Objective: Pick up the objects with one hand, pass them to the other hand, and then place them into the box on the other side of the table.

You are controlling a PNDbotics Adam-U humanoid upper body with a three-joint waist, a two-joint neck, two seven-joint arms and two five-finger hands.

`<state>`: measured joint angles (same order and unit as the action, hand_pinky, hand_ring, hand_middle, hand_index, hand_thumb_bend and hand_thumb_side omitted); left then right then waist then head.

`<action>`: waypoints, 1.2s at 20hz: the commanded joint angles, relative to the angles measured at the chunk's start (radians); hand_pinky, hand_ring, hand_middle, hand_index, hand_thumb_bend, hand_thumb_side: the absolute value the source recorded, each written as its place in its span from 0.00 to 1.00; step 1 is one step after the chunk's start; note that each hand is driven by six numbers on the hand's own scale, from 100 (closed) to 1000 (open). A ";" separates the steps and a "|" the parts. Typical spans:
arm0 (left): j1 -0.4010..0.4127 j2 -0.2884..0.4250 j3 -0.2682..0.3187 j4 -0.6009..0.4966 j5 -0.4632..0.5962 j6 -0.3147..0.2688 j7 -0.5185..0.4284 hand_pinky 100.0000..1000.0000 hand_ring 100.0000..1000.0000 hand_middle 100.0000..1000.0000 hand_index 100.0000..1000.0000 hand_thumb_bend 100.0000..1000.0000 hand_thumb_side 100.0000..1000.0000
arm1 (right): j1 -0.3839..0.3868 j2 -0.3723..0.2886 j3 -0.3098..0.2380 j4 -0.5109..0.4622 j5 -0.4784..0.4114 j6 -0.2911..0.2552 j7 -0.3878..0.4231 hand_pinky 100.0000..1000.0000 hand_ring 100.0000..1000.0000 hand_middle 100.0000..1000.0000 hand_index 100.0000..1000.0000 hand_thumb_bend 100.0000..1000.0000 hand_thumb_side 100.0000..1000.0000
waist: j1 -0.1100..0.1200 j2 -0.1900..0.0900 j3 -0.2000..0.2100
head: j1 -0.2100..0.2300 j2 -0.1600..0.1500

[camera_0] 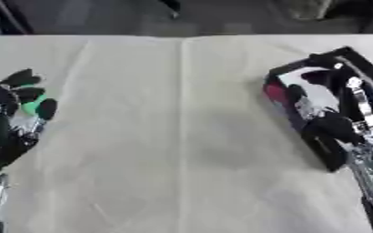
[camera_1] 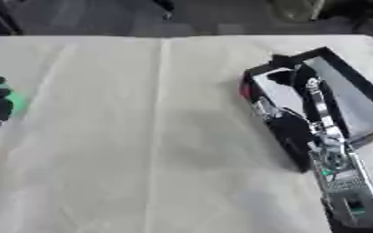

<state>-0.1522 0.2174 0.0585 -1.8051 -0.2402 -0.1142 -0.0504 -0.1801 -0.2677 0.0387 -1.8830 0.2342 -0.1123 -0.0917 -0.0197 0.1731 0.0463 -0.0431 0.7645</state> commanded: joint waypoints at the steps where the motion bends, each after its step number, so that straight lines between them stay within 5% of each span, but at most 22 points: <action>1: -0.015 0.011 0.008 -0.021 -0.006 0.000 0.003 0.78 0.69 0.72 0.87 0.50 0.60 | -0.014 -0.009 -0.009 -0.019 0.008 -0.001 -0.007 0.76 0.70 0.73 0.82 0.28 0.33 | -0.005 0.005 0.002 | 0.004 0.005; 17: -0.021 0.012 0.015 -0.027 -0.023 0.005 0.009 0.79 0.69 0.73 0.87 0.50 0.60 | -0.016 -0.010 -0.014 -0.014 0.010 -0.003 -0.004 0.76 0.70 0.73 0.82 0.28 0.33 | 0.003 -0.016 -0.009 | 0.000 0.005; 20: -0.035 0.051 0.032 -0.044 -0.051 0.011 0.021 0.79 0.70 0.73 0.87 0.51 0.59 | -0.015 -0.012 -0.017 -0.012 0.010 -0.006 0.000 0.76 0.70 0.73 0.82 0.28 0.33 | 0.007 -0.021 -0.007 | 0.005 0.005; 24: -0.051 0.202 0.062 -0.080 -0.121 0.026 0.020 0.80 0.71 0.73 0.87 0.51 0.56 | -0.011 -0.021 -0.018 -0.008 0.012 -0.007 0.003 0.76 0.70 0.73 0.82 0.29 0.33 | 0.017 -0.032 -0.006 | 0.002 0.005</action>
<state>-0.1908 0.3512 0.1026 -1.8542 -0.3387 -0.0923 -0.0306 -0.1844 -0.2689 0.0319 -1.8809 0.2415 -0.1167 -0.0903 -0.0177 0.1725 0.0398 -0.0411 0.7645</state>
